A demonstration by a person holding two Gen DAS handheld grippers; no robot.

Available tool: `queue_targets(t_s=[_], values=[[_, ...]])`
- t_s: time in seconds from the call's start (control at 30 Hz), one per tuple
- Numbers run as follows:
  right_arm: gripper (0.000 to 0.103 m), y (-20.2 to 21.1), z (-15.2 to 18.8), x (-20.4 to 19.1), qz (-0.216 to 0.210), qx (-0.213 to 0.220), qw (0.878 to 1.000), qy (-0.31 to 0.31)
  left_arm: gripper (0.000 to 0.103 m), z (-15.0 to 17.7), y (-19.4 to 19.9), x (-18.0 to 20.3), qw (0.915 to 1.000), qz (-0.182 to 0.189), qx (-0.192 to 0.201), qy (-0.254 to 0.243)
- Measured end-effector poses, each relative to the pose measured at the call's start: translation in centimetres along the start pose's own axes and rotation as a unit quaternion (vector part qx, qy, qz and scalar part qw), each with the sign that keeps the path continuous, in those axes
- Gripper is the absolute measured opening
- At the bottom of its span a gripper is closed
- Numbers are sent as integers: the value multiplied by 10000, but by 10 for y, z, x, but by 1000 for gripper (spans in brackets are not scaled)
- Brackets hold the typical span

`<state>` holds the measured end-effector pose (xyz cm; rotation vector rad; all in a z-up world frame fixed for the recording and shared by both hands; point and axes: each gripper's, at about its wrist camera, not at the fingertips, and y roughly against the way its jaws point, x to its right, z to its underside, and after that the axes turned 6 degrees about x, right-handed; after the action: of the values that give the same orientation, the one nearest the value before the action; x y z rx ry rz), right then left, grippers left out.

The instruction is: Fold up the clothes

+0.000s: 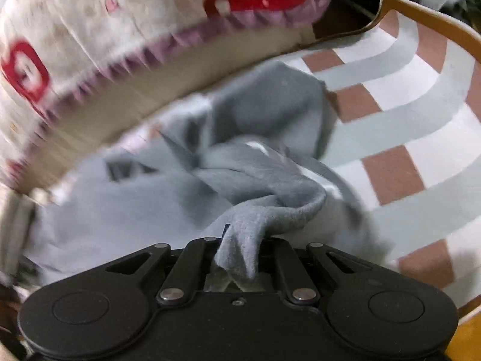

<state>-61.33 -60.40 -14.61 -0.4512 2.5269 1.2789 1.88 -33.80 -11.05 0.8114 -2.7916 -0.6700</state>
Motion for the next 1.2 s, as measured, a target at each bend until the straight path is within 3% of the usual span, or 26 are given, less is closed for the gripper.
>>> queue_targets(t_s=[0.1,0.2,0.27,0.37,0.43,0.5,0.53,0.63,0.67,0.73,0.8,0.87,0.93,1.1,1.2], values=[[5,6,-35,-32,237,609,9979,6,13,-50,4,-19,9981,-228,572,-74],[4,37,-87,-90,-93,1465,9885,377,13,-104,19,-35,9931,-374,1107,-71],[4,63,-111,-124,-400,2032,9763,631,13,-140,42,-43,9852,-518,1628,-112],[3,110,-123,-150,-803,2690,9565,797,12,-173,94,-63,9693,-583,2388,32],[3,127,-104,-153,-935,2636,9542,1062,12,-171,133,-83,9625,-389,2653,405],[3,142,-82,-155,-1048,2516,9526,1349,13,-142,160,-98,9675,-164,2451,602],[3,139,-64,-149,-989,2222,9576,1545,13,-122,169,-103,9728,-106,2228,631],[4,93,-8,-127,-539,789,9762,1947,13,-34,164,-118,9918,-108,958,834],[4,68,14,-118,-359,206,9799,1953,13,0,156,-124,9937,-139,502,992],[4,29,54,-103,-132,-508,9772,2056,13,60,140,-128,9934,-397,-29,1076],[3,29,56,-105,-56,-646,9722,2249,12,98,129,-121,9924,-722,-214,973],[3,33,53,-108,3,-716,9669,2451,12,106,130,-110,9911,-910,-230,948],[3,36,51,-112,61,-786,9610,2652,12,90,137,-107,9932,-818,-221,796],[3,46,45,-120,206,-959,9441,3147,13,38,164,-106,9970,-260,-163,707],[3,74,44,-117,410,-911,9406,3244,13,44,172,-93,9979,-63,-358,544]])
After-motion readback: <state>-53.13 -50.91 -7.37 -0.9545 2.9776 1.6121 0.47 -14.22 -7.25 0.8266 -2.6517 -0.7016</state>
